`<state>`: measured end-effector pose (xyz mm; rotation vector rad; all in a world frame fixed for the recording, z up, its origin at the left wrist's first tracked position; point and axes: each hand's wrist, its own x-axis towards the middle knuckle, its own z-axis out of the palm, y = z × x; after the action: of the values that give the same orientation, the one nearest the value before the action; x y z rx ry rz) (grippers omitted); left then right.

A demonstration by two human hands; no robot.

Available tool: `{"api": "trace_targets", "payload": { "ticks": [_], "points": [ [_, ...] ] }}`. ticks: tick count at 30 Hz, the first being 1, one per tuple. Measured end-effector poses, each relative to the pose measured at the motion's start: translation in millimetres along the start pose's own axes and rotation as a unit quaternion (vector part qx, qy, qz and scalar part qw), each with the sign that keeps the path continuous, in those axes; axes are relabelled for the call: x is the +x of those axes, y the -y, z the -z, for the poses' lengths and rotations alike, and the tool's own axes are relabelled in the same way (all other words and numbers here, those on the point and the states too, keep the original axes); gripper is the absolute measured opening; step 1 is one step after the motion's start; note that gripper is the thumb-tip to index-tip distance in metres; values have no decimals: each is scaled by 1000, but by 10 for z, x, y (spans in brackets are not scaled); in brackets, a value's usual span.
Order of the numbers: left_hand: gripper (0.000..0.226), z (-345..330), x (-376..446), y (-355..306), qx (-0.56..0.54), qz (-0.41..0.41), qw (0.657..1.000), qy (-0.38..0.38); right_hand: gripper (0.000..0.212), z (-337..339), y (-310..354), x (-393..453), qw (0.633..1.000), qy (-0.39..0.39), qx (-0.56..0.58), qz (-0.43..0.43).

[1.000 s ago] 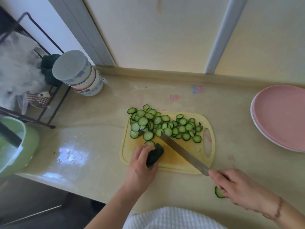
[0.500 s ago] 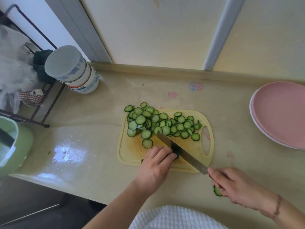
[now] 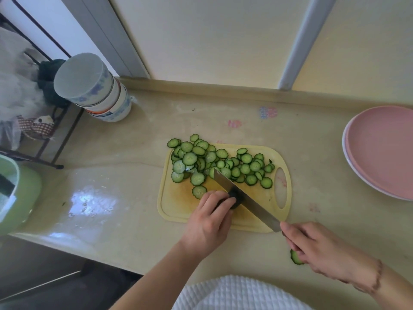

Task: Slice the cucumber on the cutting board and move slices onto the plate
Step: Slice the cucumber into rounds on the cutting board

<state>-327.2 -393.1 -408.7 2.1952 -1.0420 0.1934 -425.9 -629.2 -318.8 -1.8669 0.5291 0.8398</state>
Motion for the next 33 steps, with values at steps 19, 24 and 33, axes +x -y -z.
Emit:
{"api": "trace_targets", "payload": {
  "ticks": [19,24,33],
  "points": [
    [22,-13,-52,-51,55,-65,996,18,80,88,59,-183,995,-33,-56,81],
    [21,-26,9,-45,53,-37,998,9,81,87,125,-218,994,-33,-61,82],
    [23,-103,-33,-25,28,-18,999,-10,78,34,207,-268,986,-57,-133,83]
  ]
}}
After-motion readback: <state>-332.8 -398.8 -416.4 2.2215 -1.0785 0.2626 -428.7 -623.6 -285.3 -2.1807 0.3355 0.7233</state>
